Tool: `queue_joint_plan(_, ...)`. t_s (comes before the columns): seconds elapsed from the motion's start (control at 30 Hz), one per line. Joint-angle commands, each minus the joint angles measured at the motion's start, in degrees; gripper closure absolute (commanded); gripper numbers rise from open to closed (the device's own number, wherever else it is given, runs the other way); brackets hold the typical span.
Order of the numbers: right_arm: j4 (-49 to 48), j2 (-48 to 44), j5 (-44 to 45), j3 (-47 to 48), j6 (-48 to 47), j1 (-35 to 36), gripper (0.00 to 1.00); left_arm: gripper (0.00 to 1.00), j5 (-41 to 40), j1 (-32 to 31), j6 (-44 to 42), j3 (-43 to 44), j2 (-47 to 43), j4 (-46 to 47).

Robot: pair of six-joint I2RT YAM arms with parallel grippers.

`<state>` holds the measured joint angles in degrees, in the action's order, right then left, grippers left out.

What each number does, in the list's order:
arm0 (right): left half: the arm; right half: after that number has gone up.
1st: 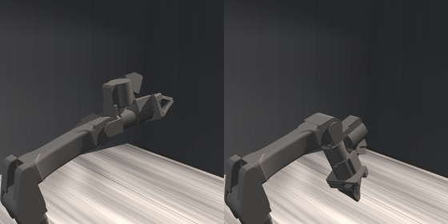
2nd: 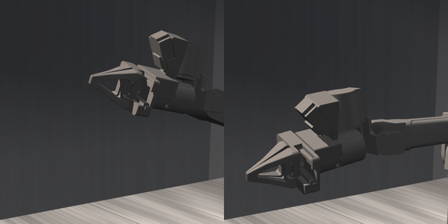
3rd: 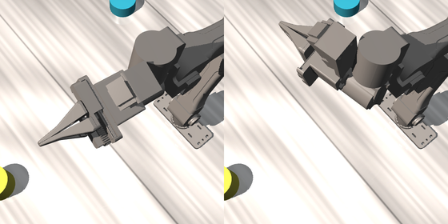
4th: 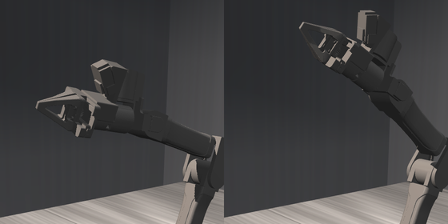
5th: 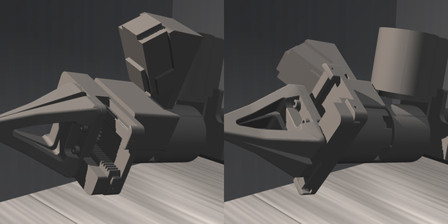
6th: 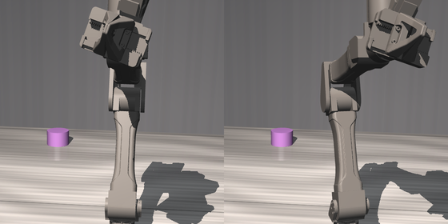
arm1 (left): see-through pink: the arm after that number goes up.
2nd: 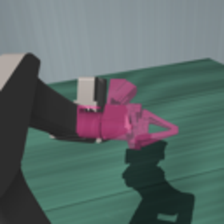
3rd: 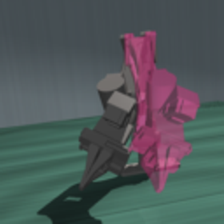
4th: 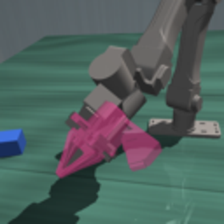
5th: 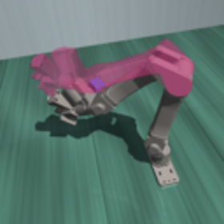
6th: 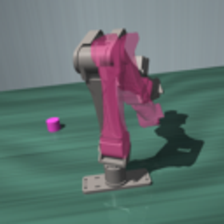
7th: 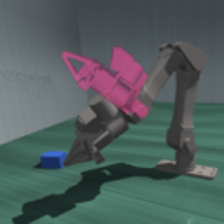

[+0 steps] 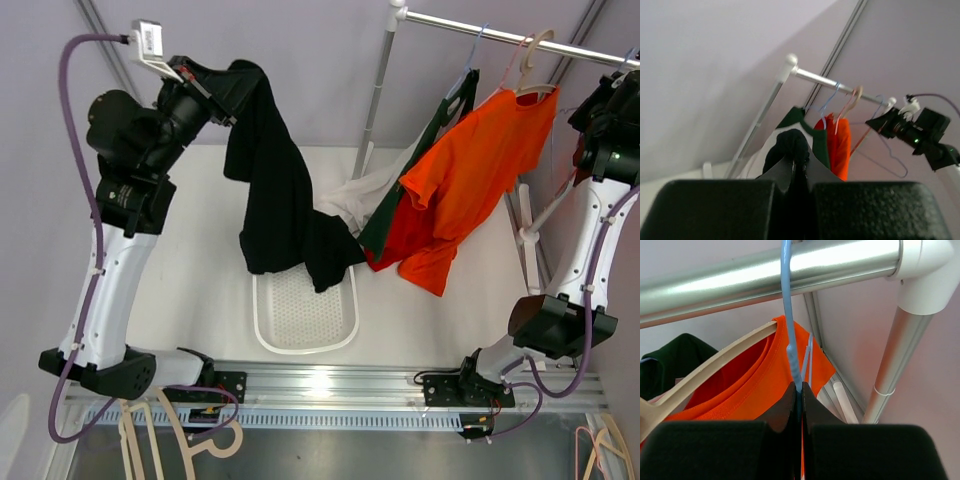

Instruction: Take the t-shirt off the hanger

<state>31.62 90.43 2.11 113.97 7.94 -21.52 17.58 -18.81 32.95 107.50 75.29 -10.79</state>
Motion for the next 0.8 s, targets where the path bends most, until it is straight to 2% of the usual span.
queue_joint_plan(0.0, -3.23, -0.08, -1.41, 0.11, -0.3, -0.19, 1.0, 0.99, -1.24, 0.35, 0.18, -4.92, -3.12, -0.11)
queue_joint_plan(0.13, -2.35, -2.62, -1.23, -2.69, 0.05, -0.1, 1.0, 0.99, -0.79, -1.4, -0.42, -15.99, -6.2, -1.69)
queue_joint_plan(0.27, -1.83, -6.14, 0.78, -5.6, 0.67, 0.07, 0.99, 0.99, -8.25, -6.49, -4.12, -25.66, -11.55, -4.07)
queue_joint_plan(0.3, -1.13, -6.76, 2.36, -5.34, 1.02, 0.16, 0.94, 0.99, -8.53, -6.94, -4.03, -30.81, -14.09, -3.81)
queue_joint_plan(0.37, 0.54, -7.37, 2.72, -5.08, 1.02, 0.25, 0.84, 0.99, -8.97, -7.38, -3.6, -33.57, -16.3, -4.24)
queue_joint_plan(0.4, 0.99, -7.72, 3.42, -4.99, 1.02, 0.42, 0.64, 0.99, -9.93, -7.38, -3.25, -37.33, -17.36, -5.46)
queue_joint_plan(0.43, 1.43, -8.42, 4.56, -5.08, 1.28, 0.6, 0.53, 0.99, -10.46, -7.38, -3.16, -39.02, -18.24, -6.0)
queue_joint_plan(0.53, 2.57, -9.22, 8.16, -4.81, 1.11, 1.92, 0.32, 0.99, -11.96, -7.47, -2.8, -45.86, -22.02, -6.88)
queue_joint_plan(0.63, 4.15, -9.31, 10.19, -3.15, 1.2, 2.27, 0.2, 0.99, -11.87, -8.0, -0.87, -50.45, -25.01, -9.24)
queue_joint_plan(0.77, 6.61, -9.31, 11.6, -0.25, 1.37, 2.27, 0.17, 0.99, -11.61, -10.8, 1.85, -60.1, -27.04, -11.54)
